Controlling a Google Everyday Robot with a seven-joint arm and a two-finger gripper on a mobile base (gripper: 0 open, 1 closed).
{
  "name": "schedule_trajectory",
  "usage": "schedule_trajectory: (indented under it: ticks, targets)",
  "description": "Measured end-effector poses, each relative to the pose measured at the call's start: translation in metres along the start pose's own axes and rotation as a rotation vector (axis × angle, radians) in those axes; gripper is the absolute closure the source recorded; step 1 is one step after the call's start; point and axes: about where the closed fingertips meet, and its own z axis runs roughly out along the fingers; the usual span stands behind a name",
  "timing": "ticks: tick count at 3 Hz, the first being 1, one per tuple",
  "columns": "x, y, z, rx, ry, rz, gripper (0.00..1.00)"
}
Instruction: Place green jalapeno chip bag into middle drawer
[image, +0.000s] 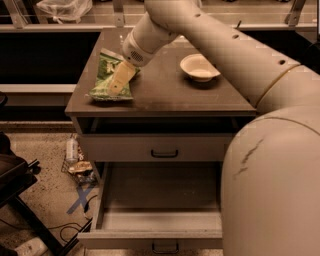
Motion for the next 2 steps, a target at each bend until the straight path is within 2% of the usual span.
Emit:
schedule_trajectory:
  ticks: [1, 2]
  targets:
    - [0.007, 0.006, 0.03, -0.016, 0.018, 0.031, 0.17]
    - [0.012, 0.009, 0.048, -0.016, 0.026, 0.061, 0.47]
